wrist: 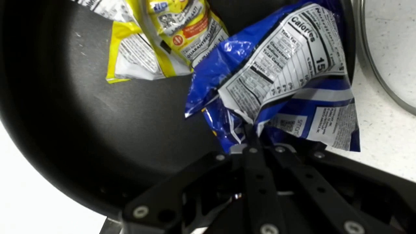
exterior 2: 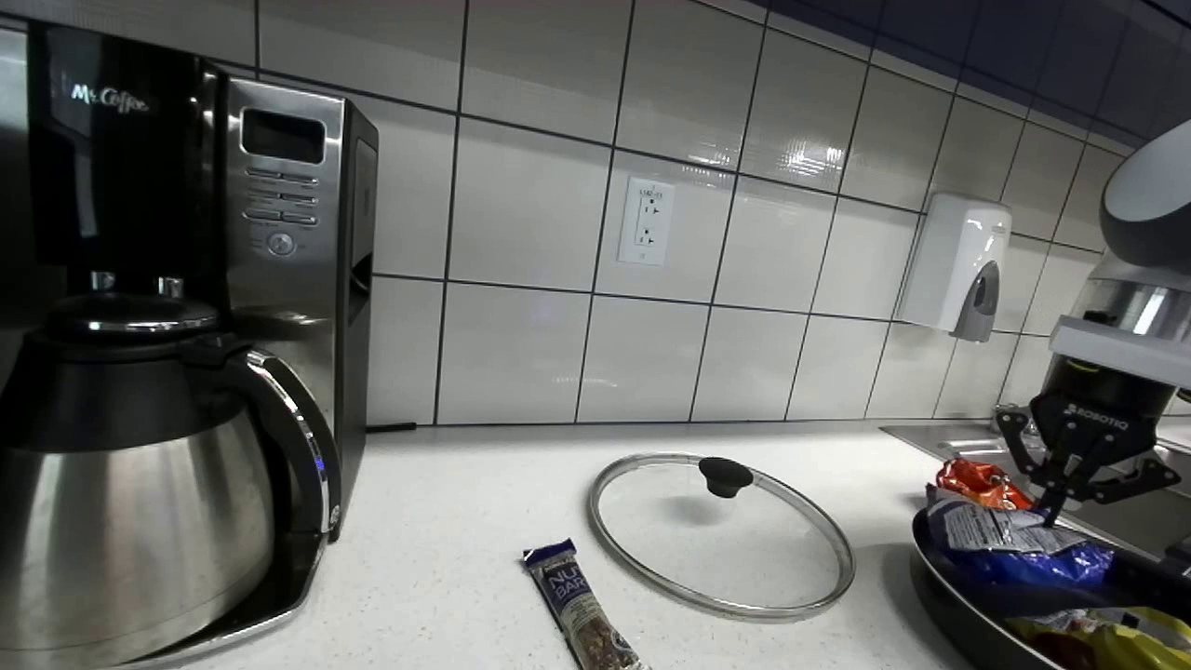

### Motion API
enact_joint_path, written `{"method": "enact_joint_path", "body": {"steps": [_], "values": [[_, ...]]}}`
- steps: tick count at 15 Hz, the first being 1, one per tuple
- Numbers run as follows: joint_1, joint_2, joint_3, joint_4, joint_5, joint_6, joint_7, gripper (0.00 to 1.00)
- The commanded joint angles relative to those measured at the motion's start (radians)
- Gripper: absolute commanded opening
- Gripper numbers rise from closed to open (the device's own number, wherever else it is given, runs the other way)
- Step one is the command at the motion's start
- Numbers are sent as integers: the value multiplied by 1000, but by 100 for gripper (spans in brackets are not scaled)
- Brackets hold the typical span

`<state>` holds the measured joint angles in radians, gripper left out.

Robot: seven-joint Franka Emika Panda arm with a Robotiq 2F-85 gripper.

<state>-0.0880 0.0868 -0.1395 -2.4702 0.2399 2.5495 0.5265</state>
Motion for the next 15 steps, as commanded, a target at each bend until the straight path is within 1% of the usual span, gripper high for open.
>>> {"method": "enact_joint_path", "body": {"steps": [1,8,15], "values": [[-9,1,-13,-9,-45,-32,20,0],[-4,70,-13,21,-7,-18,0,0],[-6,123,-5,69,58,-11,-16,0]]}}
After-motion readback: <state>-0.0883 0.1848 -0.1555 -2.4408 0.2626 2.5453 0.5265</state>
